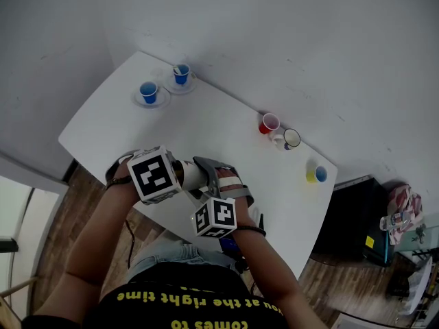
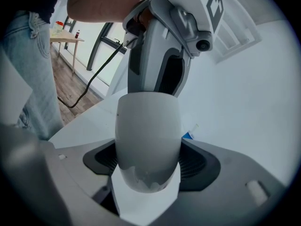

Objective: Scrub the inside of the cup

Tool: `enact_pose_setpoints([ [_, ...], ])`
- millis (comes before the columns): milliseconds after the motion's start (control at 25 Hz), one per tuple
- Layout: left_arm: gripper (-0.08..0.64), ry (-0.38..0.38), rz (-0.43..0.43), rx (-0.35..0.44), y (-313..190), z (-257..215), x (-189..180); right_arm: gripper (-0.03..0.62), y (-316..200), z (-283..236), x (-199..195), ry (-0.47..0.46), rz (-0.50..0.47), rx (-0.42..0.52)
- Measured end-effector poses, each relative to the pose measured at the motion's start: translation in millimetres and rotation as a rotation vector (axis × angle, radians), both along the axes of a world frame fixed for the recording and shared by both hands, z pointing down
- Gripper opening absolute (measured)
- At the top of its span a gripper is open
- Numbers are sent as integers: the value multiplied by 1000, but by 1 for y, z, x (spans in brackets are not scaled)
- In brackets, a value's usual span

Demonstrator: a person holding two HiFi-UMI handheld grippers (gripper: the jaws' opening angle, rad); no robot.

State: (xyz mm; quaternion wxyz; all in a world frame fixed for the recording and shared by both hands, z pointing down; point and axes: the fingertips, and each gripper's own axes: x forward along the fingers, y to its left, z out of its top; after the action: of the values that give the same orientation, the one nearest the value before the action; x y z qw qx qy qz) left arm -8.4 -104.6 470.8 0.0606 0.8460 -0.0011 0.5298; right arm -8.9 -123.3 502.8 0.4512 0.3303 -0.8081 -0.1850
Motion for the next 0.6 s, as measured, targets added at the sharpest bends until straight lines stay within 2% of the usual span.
enact_pose_setpoints([
  [240,98,-12,11,-43,5,2,-2,382,1,0,0,5,-8,6],
  [600,98,62,7,-90,8,-1,-4,382,3,0,-3,-38,-6,-4],
])
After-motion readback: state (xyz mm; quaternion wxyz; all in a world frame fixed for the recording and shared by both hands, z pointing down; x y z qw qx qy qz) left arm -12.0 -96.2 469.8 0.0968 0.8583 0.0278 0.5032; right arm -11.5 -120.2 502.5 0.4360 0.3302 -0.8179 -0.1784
